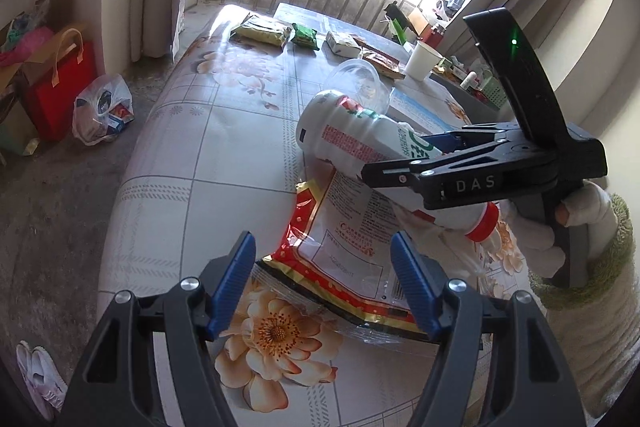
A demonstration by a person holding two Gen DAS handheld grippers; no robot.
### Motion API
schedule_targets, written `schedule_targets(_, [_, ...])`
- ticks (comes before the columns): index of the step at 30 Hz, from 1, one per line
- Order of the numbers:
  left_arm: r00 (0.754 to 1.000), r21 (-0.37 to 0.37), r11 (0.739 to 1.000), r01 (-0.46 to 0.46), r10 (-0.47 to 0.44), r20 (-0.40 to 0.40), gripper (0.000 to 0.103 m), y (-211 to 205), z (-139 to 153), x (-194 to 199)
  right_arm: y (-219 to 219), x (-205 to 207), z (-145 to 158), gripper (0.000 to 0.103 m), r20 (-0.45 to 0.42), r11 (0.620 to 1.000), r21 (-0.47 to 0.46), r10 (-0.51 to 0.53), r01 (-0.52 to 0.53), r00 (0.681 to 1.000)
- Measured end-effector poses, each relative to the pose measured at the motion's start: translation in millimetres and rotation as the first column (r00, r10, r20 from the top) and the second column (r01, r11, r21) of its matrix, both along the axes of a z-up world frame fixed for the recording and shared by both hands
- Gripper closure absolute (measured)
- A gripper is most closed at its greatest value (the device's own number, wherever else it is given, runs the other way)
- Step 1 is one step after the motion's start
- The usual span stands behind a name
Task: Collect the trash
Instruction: 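Grasp the white AD milk bottle with the right tool while the left tool grasps the white glove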
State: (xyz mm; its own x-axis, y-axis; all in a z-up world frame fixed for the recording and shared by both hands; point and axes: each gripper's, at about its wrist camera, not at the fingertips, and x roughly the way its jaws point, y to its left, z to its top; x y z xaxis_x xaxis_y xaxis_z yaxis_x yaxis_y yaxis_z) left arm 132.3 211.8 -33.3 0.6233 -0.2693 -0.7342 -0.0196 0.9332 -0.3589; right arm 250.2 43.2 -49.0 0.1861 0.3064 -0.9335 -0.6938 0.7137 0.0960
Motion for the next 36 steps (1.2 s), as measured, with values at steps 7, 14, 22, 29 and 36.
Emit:
schedule_targets(7, [1.0, -0.019, 1.0, -0.011, 0.01, -0.02, 0.035, 5, -9, 0, -7, 0, 7, 0.041, 0.006, 0.999, 0.039, -0.034, 0.034, 0.999])
schedule_targets(14, [1.0, -0.014, 1.0, 0.013, -0.012, 0.005, 0.035, -6, 0, 2, -58, -4, 45, 0.043, -0.006, 0.966, 0.216, -0.144, 0.142, 0.989])
schedule_targets(22, [0.996, -0.079, 0.993, 0.09, -0.089, 0.021, 0.035, -32, 13, 18, -162, -35, 76, 0.044, -0.045, 0.857, 0.405, -0.33, 0.319, 0.943])
schedule_targets(29, [0.986, -0.184, 0.973, 0.14, -0.154, -0.064, 0.035, -70, 5, 56, -226, -76, 62, 0.046, -0.129, 0.77, 0.451, -0.443, 0.45, 0.887])
schedule_targets(36, [0.981, -0.105, 0.987, 0.123, -0.137, -0.138, 0.035, -104, -11, 85, -270, -106, 46, 0.046, -0.228, 0.644, 0.523, -0.525, 0.558, 0.82])
